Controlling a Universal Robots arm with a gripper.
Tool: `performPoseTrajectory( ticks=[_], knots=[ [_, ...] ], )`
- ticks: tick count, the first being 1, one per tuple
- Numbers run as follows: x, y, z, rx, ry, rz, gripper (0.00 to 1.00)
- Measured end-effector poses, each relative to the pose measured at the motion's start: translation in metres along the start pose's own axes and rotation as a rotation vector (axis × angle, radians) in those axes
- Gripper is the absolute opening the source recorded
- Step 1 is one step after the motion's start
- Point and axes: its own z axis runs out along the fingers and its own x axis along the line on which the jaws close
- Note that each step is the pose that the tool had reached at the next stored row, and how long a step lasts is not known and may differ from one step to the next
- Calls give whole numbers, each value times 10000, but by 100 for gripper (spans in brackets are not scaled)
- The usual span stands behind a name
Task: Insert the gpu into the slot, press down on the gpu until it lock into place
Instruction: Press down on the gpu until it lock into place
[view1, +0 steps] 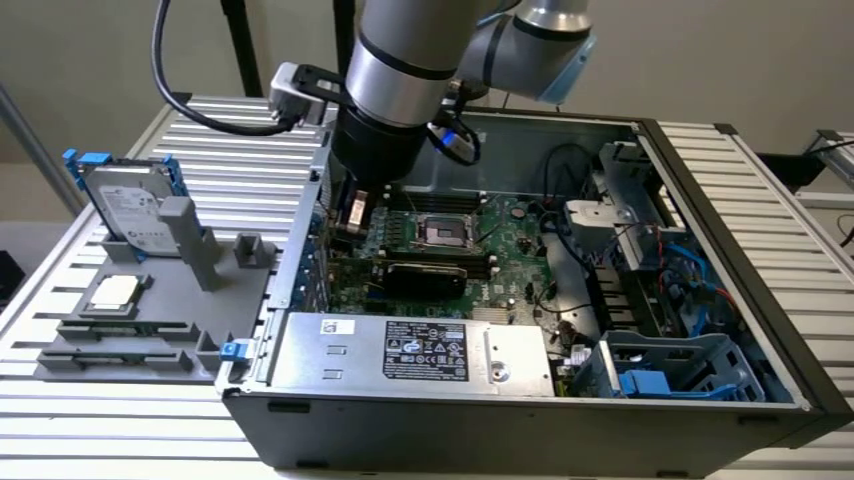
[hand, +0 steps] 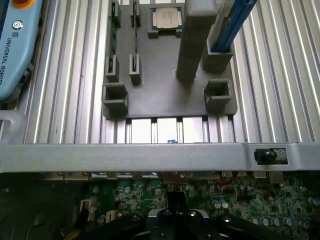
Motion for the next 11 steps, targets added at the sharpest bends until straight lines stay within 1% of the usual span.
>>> performPoseTrajectory(
  ticks=[4,5,7,10,11],
  knots=[
    [0,-1,2,-230,-9,42,11],
    [0,0,2,-279,-11,61,11],
    [0,0,1,-330,-21,105,11],
    [0,-1,2,-383,-39,159,11],
    [0,-3,2,-411,-44,176,11]
  ],
)
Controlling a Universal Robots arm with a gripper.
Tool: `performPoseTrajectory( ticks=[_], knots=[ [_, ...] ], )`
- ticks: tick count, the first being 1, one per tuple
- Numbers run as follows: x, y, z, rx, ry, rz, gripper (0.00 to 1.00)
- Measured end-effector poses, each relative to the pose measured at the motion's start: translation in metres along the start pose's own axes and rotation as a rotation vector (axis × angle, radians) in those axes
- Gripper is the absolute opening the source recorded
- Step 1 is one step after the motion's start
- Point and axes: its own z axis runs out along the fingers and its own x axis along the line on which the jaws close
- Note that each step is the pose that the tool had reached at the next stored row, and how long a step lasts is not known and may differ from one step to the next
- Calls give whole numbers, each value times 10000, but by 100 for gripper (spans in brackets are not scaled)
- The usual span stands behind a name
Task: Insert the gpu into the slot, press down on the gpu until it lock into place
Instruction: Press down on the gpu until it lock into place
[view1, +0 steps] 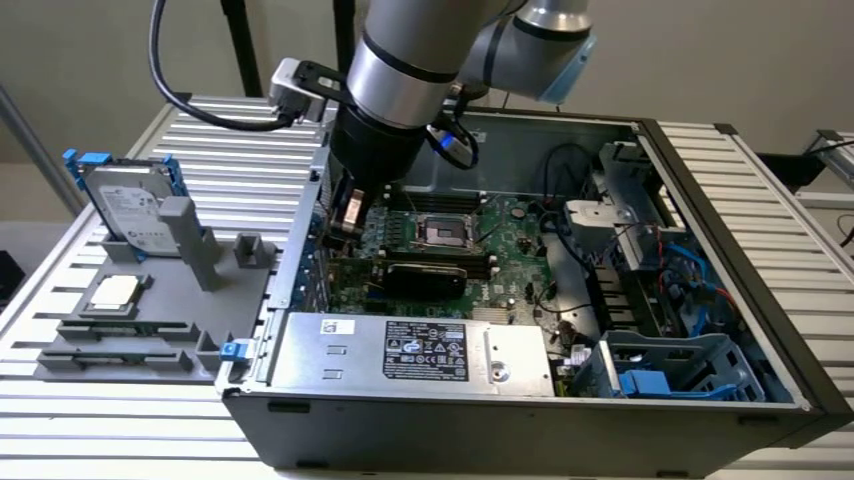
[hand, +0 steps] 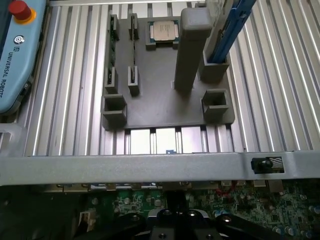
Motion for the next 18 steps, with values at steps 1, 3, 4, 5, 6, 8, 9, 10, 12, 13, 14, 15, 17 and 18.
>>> performPoseTrajectory(
  ticks=[1,3,4,5,6,8,9,10,12,13,14,15,17,18],
  knots=[
    [0,-2,-1,-30,-3,12,11],
    [0,-5,-4,-111,-6,31,11],
    [0,-6,-8,-160,-6,39,11],
    [0,-6,-13,-216,-4,47,11],
    [0,-7,-18,-261,3,56,11],
    [0,-4,-30,-396,5,81,11],
    [-1,-8,-31,-434,1,86,11],
    [-1,-14,-31,-462,-2,89,11],
    [-1,-19,-32,-482,-10,119,11],
    [-1,-21,-29,-483,-15,133,11],
    [-1,-23,-23,-485,-16,145,11],
    [-1,-27,-14,-488,-14,151,11],
    [0,-35,8,-493,-8,160,11],
    [0,-38,16,-492,-9,162,11]
  ],
)
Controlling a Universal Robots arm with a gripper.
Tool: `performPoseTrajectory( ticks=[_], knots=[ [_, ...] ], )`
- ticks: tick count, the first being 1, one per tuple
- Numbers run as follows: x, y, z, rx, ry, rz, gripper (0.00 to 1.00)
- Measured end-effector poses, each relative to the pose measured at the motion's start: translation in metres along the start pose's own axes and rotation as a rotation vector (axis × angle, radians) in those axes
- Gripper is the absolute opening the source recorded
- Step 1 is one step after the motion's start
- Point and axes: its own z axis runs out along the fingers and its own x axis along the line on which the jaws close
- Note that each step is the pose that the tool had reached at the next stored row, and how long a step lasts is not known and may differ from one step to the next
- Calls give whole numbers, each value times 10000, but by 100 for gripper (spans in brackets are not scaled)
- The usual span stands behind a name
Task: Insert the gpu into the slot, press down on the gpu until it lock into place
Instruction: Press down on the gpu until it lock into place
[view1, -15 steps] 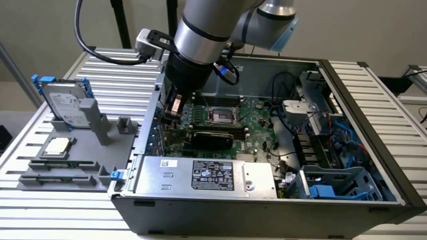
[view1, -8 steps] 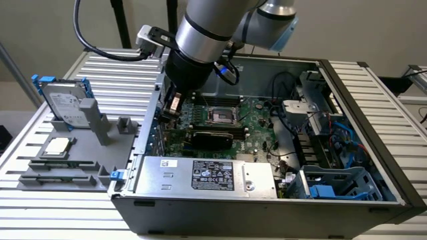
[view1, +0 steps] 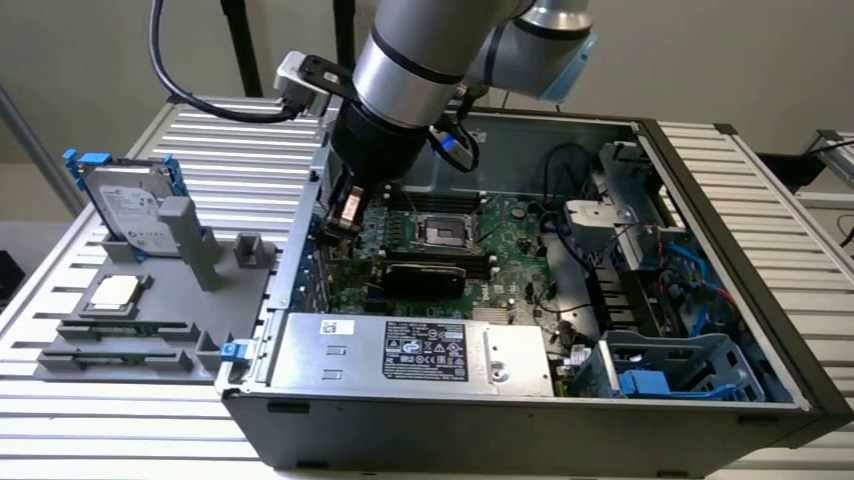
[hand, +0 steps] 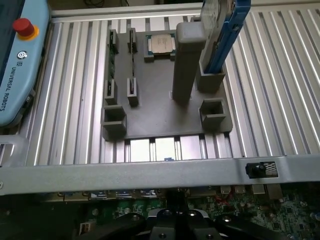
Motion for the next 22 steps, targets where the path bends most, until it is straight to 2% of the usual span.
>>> performPoseTrajectory(
  ticks=[2,4,6,8,10,11,12,22],
  knots=[
    [-4,-4,-5,-2,-3,4,11],
    [-10,-37,-37,-16,-48,-14,11],
    [-9,-77,-131,-103,-24,-5,11],
    [-13,-130,-220,-154,-28,-9,11],
    [-16,-198,-261,-158,-37,-15,11],
    [-18,-218,-270,-134,-37,-18,11],
    [-18,-228,-274,-19,-45,-20,11],
    [-23,-299,-303,1789,-153,-86,11]
  ],
)
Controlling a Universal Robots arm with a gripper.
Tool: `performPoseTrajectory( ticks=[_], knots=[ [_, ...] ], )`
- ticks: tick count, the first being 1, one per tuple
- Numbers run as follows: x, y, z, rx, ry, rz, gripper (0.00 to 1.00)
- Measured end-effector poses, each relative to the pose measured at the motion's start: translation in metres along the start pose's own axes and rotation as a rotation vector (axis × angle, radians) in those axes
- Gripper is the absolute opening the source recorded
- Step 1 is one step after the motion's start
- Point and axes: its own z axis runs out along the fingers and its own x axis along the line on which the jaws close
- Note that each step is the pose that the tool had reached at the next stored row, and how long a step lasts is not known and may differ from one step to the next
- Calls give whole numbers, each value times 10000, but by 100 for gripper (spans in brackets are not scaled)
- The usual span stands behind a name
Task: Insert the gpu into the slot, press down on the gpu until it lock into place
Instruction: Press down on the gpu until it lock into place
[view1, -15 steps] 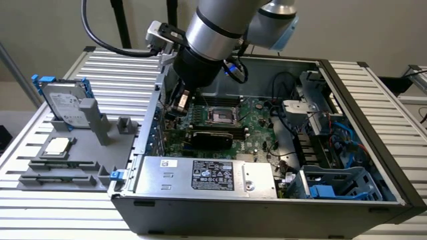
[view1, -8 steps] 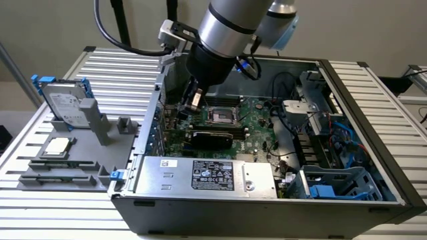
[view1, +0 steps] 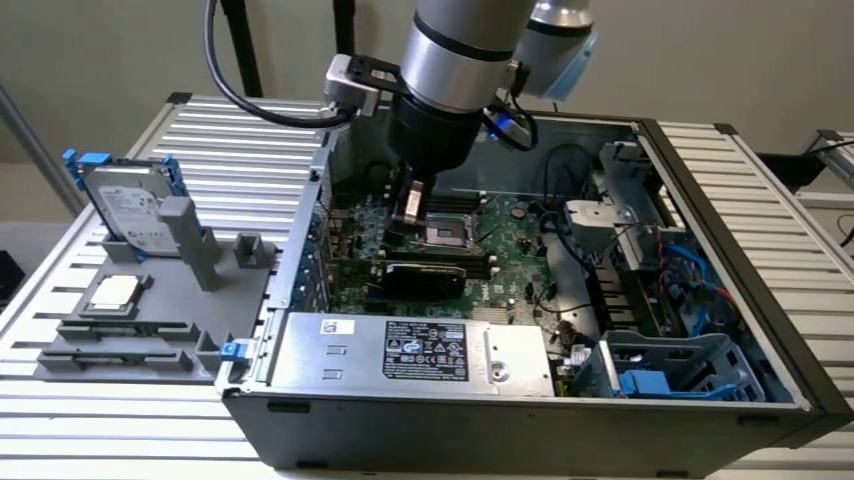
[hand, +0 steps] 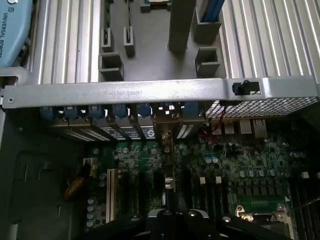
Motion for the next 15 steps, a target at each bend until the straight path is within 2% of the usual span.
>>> performPoseTrajectory(
  ticks=[5,7,8,9,15],
  knots=[
    [-2,-35,-6,913,-56,-49,11],
    [-3,-43,-8,1201,-72,-67,11],
    [-3,-43,-10,1259,-78,-70,11],
    [-3,-44,-10,1269,-80,-70,11],
    [-3,-43,-11,1270,-77,-70,11]
  ],
)
